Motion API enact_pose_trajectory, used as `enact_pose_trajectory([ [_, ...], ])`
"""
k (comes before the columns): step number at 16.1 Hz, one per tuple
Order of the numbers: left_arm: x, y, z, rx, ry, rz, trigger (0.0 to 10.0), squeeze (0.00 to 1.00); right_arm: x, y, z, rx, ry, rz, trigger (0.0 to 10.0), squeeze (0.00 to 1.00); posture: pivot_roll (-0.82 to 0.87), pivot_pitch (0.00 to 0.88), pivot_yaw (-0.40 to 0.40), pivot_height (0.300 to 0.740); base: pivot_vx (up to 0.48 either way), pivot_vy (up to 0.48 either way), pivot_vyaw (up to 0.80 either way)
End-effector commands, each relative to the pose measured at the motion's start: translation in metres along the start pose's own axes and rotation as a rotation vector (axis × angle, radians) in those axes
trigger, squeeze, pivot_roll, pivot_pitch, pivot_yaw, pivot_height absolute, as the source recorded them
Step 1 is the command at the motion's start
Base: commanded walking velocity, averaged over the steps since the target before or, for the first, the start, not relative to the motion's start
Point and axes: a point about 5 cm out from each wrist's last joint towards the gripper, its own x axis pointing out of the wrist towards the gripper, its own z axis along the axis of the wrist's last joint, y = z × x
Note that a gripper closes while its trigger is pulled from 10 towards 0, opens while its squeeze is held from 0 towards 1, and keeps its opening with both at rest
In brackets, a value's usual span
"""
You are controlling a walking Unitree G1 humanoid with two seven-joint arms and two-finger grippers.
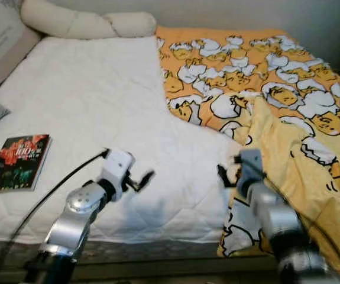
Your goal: Clean up the room
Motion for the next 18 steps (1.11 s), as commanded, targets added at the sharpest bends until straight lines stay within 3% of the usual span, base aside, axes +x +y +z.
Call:
enact_pose_trajectory([
  [1, -0.005, -0.014, -0.002, 0.027, 0.040, -0.140, 10.0, 0.19, 0.003, -0.011, -0.005, 0.028, 0.050, -0.031, 10.0, 1.00, 0.05, 0.000, -0.050, 0.740, 0.000, 0.000, 0.00],
  [2, -0.011, -0.017, -0.001, 0.037, 0.054, -0.179, 10.0, 0.00, 0.004, -0.012, -0.008, 0.001, 0.077, -0.039, 10.0, 1.00, 0.06, 0.000, -0.047, 0.740, 0.000, 0.000, 0.00],
  [3, -0.015, -0.018, -0.001, 0.043, 0.060, -0.200, 10.0, 0.00, 0.004, -0.013, -0.010, -0.020, 0.090, -0.046, 10.0, 0.00, 0.06, 0.000, -0.043, 0.740, 0.000, 0.000, 0.00],
  [8, -0.030, -0.029, 0.005, 0.052, 0.088, -0.291, 10.0, 0.00, 0.004, -0.019, -0.033, -0.028, 0.202, -0.115, 10.0, 0.00, 0.07, 0.033, -0.017, 0.740, 0.000, 0.000, 0.00],
  [9, -0.031, -0.031, 0.006, 0.052, 0.089, -0.299, 10.0, 0.00, 0.002, -0.019, -0.039, -0.013, 0.225, -0.118, 8.3, 0.00, 0.07, 0.044, -0.015, 0.740, 0.000, 0.000, 0.00],
  [10, -0.031, -0.033, 0.008, 0.047, 0.089, -0.307, 10.0, 0.00, 0.001, -0.018, -0.047, 0.008, 0.253, -0.105, 3.7, 0.00, 0.07, 0.052, -0.010, 0.740, 0.000, 0.000, 0.00],
  [11, -0.032, -0.034, 0.009, 0.045, 0.090, -0.311, 10.0, 0.00, 0.000, -0.016, -0.052, 0.006, 0.270, -0.095, 1.0, 0.00, 0.07, 0.057, -0.007, 0.740, 0.000, 0.000, 0.00],
  [12, -0.033, -0.036, 0.011, 0.044, 0.098, -0.328, 10.0, 0.00, -0.003, -0.014, -0.064, -0.007, 0.306, -0.075, 0.0, 0.00, 0.08, 0.077, -0.001, 0.740, 0.000, 0.000, 0.00],
  [18, -0.037, -0.040, 0.013, 0.041, 0.111, -0.353, 10.0, 0.00, -0.007, -0.019, -0.075, -0.020, 0.333, -0.078, 0.0, 0.00, 0.08, 0.113, -0.001, 0.740, 0.000, 0.000, 0.00],
])
